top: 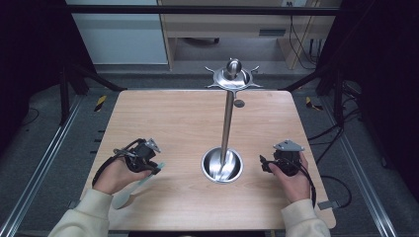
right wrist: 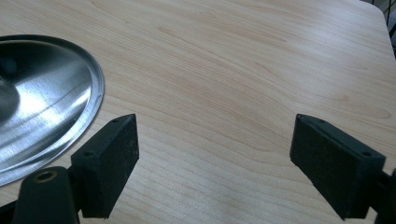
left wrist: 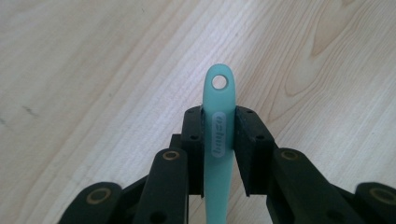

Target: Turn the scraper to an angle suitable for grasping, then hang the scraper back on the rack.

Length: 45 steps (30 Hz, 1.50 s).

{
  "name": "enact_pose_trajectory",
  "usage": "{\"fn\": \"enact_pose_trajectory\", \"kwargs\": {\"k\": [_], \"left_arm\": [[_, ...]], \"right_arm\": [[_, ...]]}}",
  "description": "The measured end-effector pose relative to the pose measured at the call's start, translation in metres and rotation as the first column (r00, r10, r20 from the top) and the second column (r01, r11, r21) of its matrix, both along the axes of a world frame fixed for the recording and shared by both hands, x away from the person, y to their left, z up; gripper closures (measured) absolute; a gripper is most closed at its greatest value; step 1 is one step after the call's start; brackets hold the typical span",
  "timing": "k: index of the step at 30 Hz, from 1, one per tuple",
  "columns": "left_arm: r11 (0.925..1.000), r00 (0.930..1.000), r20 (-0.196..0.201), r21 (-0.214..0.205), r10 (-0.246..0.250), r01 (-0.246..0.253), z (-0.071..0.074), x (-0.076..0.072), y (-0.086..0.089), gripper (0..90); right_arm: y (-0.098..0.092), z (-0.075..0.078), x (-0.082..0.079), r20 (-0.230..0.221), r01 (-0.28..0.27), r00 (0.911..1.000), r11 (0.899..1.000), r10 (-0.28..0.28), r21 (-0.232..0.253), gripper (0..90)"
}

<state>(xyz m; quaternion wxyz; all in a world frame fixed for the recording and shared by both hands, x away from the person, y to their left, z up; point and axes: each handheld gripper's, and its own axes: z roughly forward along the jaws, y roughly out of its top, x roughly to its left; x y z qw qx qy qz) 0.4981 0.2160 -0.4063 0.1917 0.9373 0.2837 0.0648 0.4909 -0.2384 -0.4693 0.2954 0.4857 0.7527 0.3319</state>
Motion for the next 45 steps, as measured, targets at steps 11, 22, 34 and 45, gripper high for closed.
{"fn": "enact_pose_trajectory", "kwargs": {"k": [11, 22, 34, 45], "left_arm": [[0.9935, 0.9925, 0.122, -0.113, 0.000, 0.014, 0.050, -0.017, -0.003, 74.4], [0.9761, 0.9787, 0.205, -0.215, 0.013, 0.032, 0.073, -0.025, -0.011, 74.4], [0.9456, 0.9496, 0.308, -0.322, 0.057, 0.048, 0.106, -0.033, -0.020, 74.5], [0.9155, 0.9075, 0.409, -0.394, 0.096, 0.081, 0.118, -0.044, -0.030, 74.5]], "right_arm": [[0.000, 0.000, 0.001, 0.005, -0.006, 1.0000, 1.000, 0.006, -0.003, 15.7], [0.001, 0.000, 0.001, 0.002, -0.006, 1.0000, 1.000, 0.006, -0.002, 15.1], [0.000, 0.000, 0.000, 0.005, -0.007, 1.0000, 1.000, 0.007, 0.000, 14.7], [0.001, -0.001, 0.001, -0.004, -0.004, 1.0000, 1.000, 0.004, 0.011, 11.6]]}}
